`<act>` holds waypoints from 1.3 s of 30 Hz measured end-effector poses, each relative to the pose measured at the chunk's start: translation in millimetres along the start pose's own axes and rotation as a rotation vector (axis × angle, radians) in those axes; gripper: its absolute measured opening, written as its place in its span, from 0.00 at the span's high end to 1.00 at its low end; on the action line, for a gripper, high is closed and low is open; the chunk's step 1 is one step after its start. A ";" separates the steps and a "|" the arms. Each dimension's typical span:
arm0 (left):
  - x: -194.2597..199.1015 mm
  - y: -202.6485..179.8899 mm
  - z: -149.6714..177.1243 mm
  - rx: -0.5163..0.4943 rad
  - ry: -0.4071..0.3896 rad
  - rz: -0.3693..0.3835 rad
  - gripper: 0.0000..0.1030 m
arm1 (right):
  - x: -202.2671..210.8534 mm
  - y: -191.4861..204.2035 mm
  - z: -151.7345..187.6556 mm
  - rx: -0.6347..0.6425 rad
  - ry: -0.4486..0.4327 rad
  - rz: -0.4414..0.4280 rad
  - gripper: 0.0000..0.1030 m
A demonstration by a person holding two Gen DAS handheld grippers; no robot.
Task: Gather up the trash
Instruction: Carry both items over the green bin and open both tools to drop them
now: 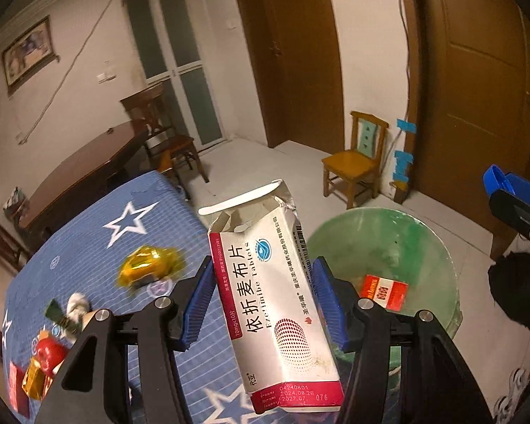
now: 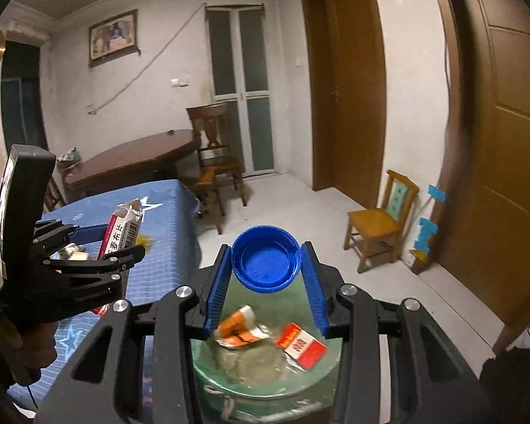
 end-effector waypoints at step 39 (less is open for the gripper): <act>-95.0 -53.0 22.5 -0.092 0.123 0.155 0.43 | -53.0 -17.5 42.2 0.010 0.233 0.058 0.63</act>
Point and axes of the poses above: each gripper's, at about its wrist camera, not at the fingertips, and x roughly against the way its jaws point, y to its left, z to its underside, the point moved 9 cm from there along -x, roughly the way its jaws point, and after that the axes turned 2 degrees about z, right-handed, at the moved point
